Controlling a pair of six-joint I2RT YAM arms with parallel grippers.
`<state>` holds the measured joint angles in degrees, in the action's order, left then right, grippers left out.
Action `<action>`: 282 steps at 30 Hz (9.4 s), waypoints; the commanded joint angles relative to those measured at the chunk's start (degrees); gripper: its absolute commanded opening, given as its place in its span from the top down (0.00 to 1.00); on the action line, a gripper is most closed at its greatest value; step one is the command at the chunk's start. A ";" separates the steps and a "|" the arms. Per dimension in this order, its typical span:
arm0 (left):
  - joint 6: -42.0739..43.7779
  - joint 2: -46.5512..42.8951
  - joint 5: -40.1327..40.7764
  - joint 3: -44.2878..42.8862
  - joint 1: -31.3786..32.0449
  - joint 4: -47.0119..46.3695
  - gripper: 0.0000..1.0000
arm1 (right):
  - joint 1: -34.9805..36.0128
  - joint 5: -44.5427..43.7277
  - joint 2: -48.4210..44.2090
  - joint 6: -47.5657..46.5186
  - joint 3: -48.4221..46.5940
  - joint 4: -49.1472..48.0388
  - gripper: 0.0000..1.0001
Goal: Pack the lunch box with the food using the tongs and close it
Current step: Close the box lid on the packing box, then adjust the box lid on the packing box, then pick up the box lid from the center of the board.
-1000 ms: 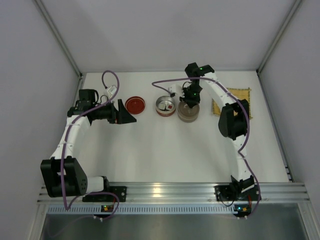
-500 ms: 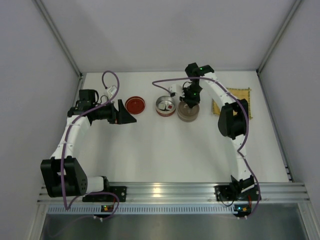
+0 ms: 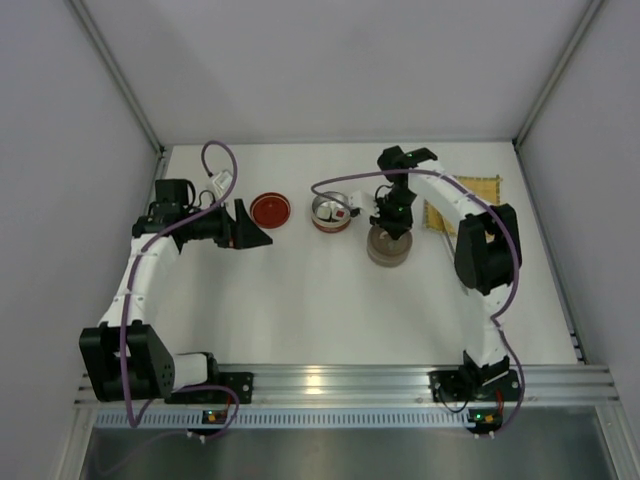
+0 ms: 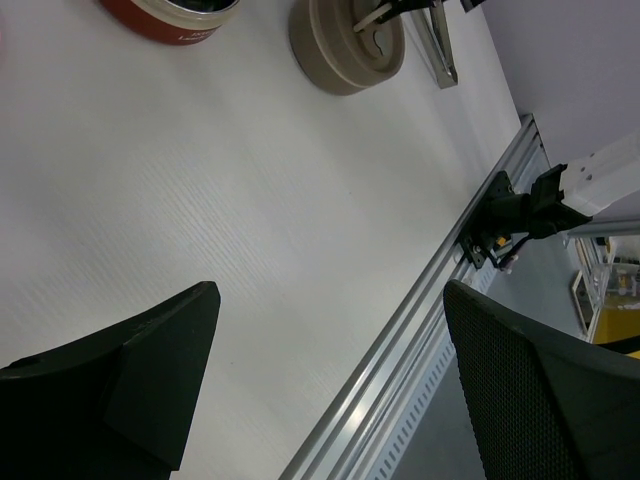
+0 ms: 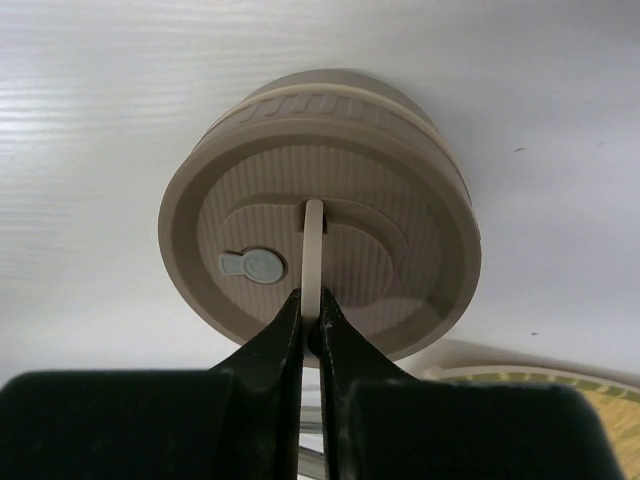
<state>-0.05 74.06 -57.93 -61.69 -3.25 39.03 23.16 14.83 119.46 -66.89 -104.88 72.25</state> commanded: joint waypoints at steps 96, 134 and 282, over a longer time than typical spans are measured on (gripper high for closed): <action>-3.11 -3.93 0.54 2.45 -1.15 -3.87 0.02 | 0.05 3.80 -28.75 50.28 32.11 -23.03 0.55; -2.06 -3.13 1.15 0.96 -1.15 -3.34 0.02 | -1.97 20.07 -22.35 40.00 27.10 -17.93 1.00; -11.72 15.76 -1.65 -26.55 8.26 12.31 1.00 | 15.78 23.67 -29.37 66.45 25.25 -76.55 0.51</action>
<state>-10.35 91.26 -55.13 -88.92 4.99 53.98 37.89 38.06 89.34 -0.54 -76.09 -0.89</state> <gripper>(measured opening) 0.019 0.508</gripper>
